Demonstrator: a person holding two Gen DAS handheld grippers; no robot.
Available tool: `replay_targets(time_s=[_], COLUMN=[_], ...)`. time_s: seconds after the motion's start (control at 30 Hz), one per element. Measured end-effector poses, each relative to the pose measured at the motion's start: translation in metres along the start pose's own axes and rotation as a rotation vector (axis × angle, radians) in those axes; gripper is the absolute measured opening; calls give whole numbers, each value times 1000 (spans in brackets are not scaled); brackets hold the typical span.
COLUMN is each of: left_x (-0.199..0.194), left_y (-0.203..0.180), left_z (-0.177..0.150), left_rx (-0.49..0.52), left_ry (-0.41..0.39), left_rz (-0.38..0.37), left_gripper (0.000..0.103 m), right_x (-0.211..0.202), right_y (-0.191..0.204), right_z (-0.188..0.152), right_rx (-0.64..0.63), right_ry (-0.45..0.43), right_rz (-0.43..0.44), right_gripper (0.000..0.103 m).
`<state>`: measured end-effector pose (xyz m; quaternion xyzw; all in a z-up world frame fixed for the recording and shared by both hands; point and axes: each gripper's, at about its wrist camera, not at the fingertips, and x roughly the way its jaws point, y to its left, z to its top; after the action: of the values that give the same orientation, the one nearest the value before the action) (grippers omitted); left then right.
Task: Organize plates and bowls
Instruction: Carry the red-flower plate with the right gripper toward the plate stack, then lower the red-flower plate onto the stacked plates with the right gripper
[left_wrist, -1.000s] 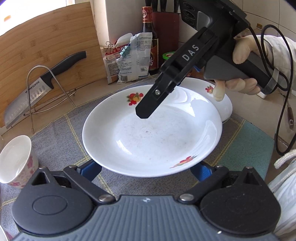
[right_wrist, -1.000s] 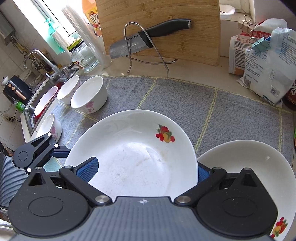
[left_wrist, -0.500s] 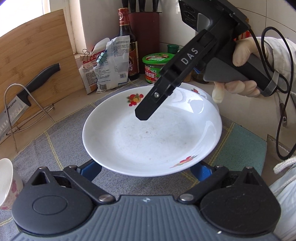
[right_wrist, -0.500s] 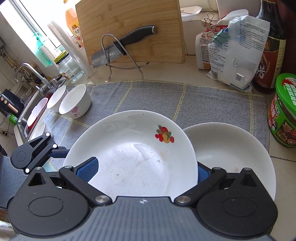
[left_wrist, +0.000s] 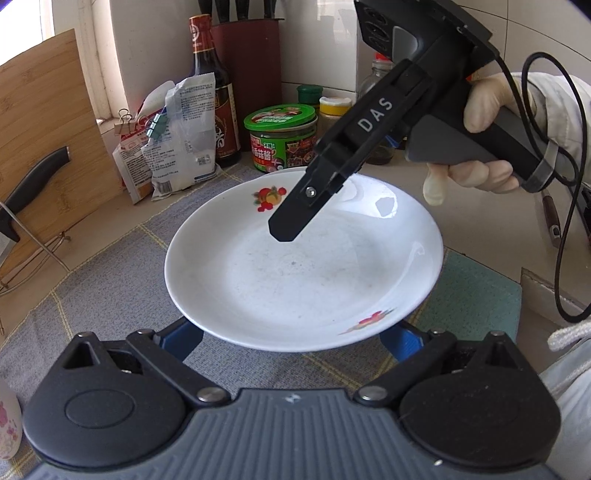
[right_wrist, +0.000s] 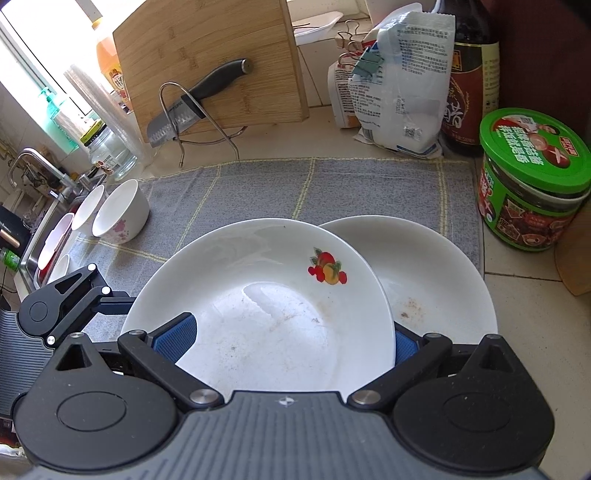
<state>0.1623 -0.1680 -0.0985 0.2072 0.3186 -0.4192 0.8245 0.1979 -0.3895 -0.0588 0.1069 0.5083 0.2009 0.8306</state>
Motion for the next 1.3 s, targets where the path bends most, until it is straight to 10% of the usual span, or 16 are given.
replay_targets(time_s=[1.3], left_x=[34], left_y=[7], left_z=[17], left_rx=[73], left_ry=[9], left_rz=[-67], left_gripper=[101], right_x=[-8], right_y=[-31], right_z=[-18], right_rx=[117], right_ry=[7], right_rz=[-93], right_gripper=[103])
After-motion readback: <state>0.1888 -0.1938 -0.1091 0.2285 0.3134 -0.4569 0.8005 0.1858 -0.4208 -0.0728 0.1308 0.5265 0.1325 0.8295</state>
